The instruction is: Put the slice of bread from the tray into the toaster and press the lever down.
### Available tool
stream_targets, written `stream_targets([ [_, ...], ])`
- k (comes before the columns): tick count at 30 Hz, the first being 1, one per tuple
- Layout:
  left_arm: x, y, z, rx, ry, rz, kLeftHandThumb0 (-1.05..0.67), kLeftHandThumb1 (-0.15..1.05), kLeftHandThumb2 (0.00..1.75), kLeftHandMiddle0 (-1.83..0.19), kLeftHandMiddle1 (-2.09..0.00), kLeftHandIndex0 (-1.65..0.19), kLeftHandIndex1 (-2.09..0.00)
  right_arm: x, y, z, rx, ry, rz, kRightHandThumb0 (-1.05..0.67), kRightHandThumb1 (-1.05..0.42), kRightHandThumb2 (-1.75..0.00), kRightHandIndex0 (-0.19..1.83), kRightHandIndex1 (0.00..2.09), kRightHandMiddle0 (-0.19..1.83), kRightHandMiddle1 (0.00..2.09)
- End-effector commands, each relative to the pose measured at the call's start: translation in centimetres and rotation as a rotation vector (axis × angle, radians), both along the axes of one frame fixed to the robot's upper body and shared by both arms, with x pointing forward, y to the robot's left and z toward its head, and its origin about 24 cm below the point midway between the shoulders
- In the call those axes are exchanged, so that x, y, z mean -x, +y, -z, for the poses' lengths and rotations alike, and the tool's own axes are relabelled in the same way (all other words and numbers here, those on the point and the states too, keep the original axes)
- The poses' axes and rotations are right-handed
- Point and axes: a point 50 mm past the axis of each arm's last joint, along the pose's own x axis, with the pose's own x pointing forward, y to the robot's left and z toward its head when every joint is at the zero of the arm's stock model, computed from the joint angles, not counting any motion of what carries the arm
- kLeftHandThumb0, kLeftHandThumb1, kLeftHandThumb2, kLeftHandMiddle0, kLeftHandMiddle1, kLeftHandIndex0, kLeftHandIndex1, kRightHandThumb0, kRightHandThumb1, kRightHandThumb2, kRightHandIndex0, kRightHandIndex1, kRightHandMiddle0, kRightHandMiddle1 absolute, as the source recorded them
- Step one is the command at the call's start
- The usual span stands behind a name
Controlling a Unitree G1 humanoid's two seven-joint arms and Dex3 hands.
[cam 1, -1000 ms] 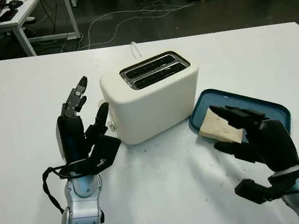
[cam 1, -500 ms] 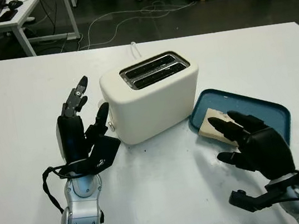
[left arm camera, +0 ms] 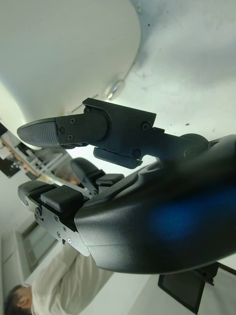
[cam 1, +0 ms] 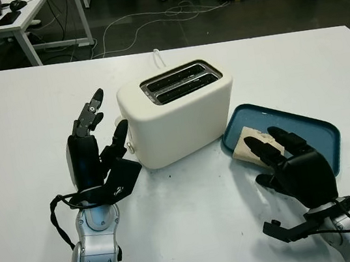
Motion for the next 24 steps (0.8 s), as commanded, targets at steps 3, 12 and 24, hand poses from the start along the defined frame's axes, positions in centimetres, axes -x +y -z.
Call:
stream_targets([
  [3, 0.04, -0.11, -0.1, -0.011, -0.011, 0.013, -0.52, 0.92, 0.38, -0.18, -0.92, -0.46, -0.02, -0.2, -0.25, -0.03, 0.033, -0.005, 0.011, -0.46, -0.82, -0.01, 0.42, 0.01, 0.47, 0.01],
  [12, 0.05, -0.17, -0.12, -0.009, -0.011, 0.009, -0.53, 0.92, 0.38, -0.18, -0.93, -0.47, -0.02, -0.27, -0.26, -0.1, 0.056, -0.004, 0.032, -0.46, -0.81, 0.0, 0.41, 0.0, 0.49, 0.01],
  [24, 0.09, -0.28, -0.22, -0.001, -0.012, 0.01, -0.54, 0.92, 0.37, -0.18, -0.93, -0.47, -0.02, -0.65, -0.13, -0.84, 0.136, 0.076, 0.132, -0.45, -0.87, -0.02, 0.43, 0.01, 0.48, 0.01],
])
